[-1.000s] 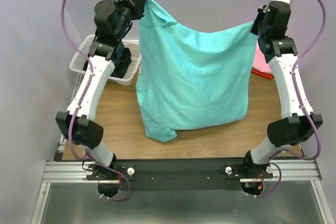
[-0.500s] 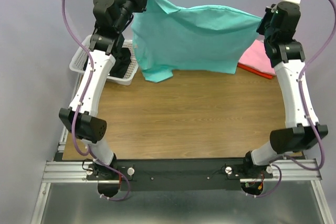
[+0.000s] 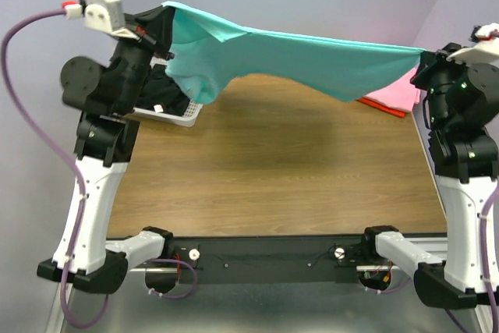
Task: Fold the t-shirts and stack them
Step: Flatten the tshirt out
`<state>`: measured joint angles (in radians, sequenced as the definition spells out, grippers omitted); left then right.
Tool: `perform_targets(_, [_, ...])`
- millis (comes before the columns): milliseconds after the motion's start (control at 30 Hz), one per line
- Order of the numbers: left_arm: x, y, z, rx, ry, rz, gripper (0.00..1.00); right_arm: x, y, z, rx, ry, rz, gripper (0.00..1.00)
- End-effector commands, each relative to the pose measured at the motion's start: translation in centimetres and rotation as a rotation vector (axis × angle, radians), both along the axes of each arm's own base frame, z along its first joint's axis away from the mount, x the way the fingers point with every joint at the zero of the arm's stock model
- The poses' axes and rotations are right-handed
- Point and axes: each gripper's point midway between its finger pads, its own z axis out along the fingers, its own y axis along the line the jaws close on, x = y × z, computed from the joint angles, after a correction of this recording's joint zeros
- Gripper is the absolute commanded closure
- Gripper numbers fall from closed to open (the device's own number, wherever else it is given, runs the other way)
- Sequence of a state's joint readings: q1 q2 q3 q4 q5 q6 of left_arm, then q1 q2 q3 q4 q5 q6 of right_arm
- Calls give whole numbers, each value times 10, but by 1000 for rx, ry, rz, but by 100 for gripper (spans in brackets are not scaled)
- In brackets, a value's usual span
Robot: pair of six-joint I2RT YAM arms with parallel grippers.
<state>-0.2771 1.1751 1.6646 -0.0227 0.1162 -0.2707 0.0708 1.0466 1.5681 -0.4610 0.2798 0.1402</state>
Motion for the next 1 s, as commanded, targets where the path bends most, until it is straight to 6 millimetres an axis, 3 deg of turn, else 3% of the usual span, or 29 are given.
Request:
perform_targets(0, [-32, 19, 21, 8, -94, 73, 100, -19, 1, -2, 17, 6, 14, 100])
perform_targets(67, [-41, 23, 21, 31, -81, 82, 100, -30, 0, 4, 21, -1, 9, 100])
perform_targets(100, [-50, 27, 31, 28, -97, 89, 100, -38, -2, 10, 22, -16, 5, 100])
perform_targets(267, [-59, 25, 40, 50, -82, 67, 100, -61, -14, 30, 45, -62, -59, 100])
perform_targets(333, [-60, 19, 41, 52, -84, 33, 100, -58, -17, 22, 48, -37, -79, 100])
perform_targets(433, [-38, 4, 23, 60, -29, -17, 100, -42, -21, -7, 53, 41, -116, 100])
perform_targets(500, [-9, -10, 2, 51, 36, -55, 100, -26, -24, -32, 44, 115, -142, 100])
perform_targets(533, [6, -19, -15, 59, 74, -85, 100, -16, -26, -55, 41, 173, -160, 100])
perform_targets(567, [31, -30, -37, 65, 135, -108, 100, -7, -30, -70, 39, 214, -193, 100])
perform_targets(600, [43, -41, -50, 62, 175, -146, 100, -1, -31, -84, 39, 247, -207, 100])
perform_targets(633, [71, -52, -73, 63, 227, -165, 100, 6, -32, -106, 29, 297, -218, 100])
perform_targets(667, [86, -59, -84, 60, 251, -176, 100, 16, -35, -127, 17, 343, -237, 100])
perform_targets(733, [113, -73, -98, 59, 280, -209, 100, 32, -37, -146, 3, 364, -252, 100])
perform_targets(767, [153, -88, -140, 68, 364, -220, 100, 40, -38, -162, -8, 392, -258, 100])
perform_targets(800, [166, -96, -133, 66, 345, -244, 100, 57, -39, -186, -24, 426, -259, 100])
perform_targets(833, [207, -111, -187, 73, 445, -260, 100, 66, -46, -203, -31, 456, -275, 100])
perform_targets(867, [224, -121, -205, 77, 469, -284, 100, 75, -50, -216, -30, 475, -278, 100])
perform_targets(900, [236, -130, -186, 71, 417, -311, 100, 95, -51, -246, -31, 522, -267, 100])
perform_targets(933, [252, -136, -201, 69, 435, -317, 100, 104, -52, -258, -31, 542, -262, 100])
perform_targets(967, [284, -147, -265, 65, 541, -332, 100, 111, -66, -272, -20, 564, -288, 100])
